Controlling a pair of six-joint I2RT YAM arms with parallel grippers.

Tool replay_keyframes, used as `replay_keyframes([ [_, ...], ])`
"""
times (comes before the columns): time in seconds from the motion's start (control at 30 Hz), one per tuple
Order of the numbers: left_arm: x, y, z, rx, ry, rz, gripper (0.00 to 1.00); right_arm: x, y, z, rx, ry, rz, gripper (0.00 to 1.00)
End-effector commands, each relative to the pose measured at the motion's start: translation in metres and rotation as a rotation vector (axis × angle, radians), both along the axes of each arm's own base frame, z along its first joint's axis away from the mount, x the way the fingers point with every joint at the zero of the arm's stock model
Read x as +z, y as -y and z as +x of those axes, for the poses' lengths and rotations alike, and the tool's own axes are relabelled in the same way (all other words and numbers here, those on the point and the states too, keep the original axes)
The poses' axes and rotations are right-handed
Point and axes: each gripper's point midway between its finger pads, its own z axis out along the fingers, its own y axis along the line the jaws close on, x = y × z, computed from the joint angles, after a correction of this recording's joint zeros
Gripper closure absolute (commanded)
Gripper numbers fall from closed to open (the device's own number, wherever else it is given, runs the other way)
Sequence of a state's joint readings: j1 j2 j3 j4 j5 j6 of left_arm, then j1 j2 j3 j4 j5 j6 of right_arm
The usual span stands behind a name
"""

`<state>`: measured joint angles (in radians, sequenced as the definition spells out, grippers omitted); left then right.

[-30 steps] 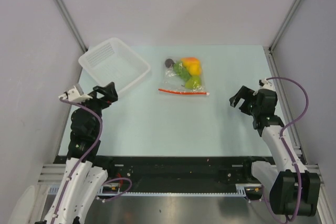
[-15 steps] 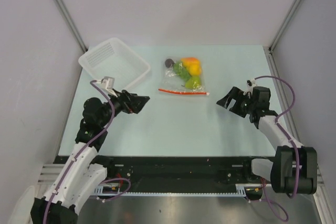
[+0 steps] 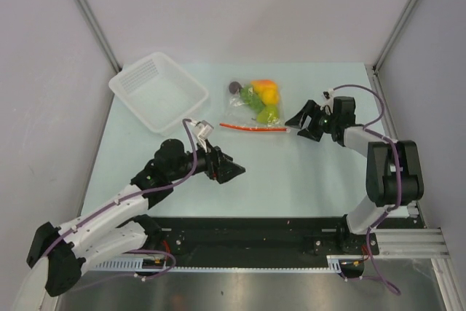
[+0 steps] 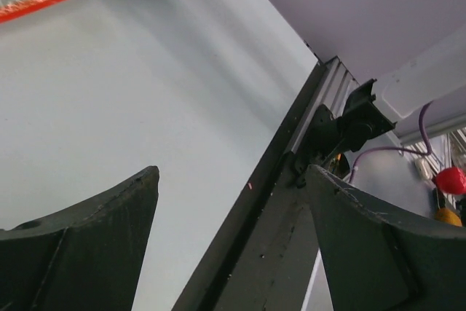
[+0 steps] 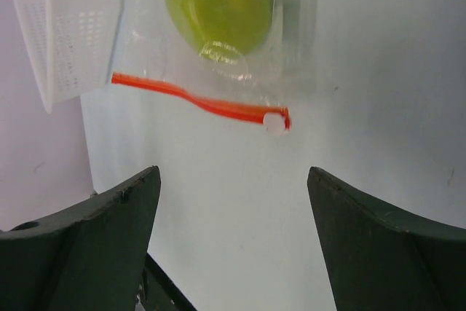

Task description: Open the zip-top bag and remove the fake food

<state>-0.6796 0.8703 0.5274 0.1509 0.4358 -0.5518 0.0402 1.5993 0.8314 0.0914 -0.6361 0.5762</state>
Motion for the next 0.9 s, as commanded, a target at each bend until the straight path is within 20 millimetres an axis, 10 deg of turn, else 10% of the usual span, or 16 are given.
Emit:
replay_keyframes([
  [0.0,0.004,0.016,-0.008,-0.035,0.046,-0.009,0.14,0.011,-0.009,0.038,0.054,0.067,0.013,0.14],
  [0.57,-0.016,0.041,-0.029,-0.106,-0.024,0.018,0.24,-0.033,-0.032,0.058,0.26,0.032,0.103,0.4],
  [0.87,-0.018,0.05,-0.03,-0.112,-0.066,0.009,0.31,-0.035,-0.036,0.066,0.27,0.042,0.116,0.82],
])
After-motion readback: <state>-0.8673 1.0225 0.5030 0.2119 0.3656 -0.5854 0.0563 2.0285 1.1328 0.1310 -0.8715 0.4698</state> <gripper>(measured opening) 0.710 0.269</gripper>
